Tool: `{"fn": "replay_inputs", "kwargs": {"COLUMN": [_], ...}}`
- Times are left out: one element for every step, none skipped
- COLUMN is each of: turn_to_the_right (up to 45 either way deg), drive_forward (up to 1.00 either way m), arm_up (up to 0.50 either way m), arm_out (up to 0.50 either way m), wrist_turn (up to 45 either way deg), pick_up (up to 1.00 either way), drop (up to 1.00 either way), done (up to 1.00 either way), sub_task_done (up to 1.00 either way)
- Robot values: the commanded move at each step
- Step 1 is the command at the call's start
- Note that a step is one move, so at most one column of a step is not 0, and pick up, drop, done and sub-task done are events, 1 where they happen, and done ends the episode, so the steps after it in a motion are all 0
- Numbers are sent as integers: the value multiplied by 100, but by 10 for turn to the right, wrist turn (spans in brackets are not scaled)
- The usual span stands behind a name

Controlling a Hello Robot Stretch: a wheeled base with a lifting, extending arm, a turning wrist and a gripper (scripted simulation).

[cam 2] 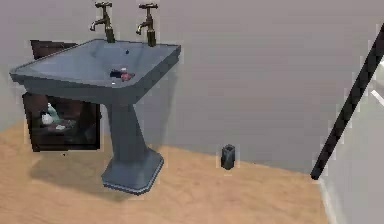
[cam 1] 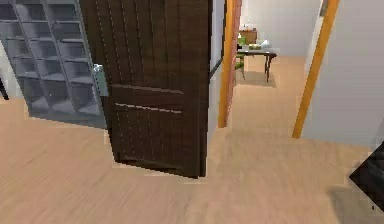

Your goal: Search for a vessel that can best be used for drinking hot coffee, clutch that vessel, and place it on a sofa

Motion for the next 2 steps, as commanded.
{"fn": "replay_inputs", "kwargs": {"turn_to_the_right": [210,0], "drive_forward": [0,100], "arm_up": [0,0], "arm_out": [0,0], "wrist_turn": [0,0], "pick_up": [0,0], "drop": [0,0], "done": [0,0], "sub_task_done": [0,0]}}
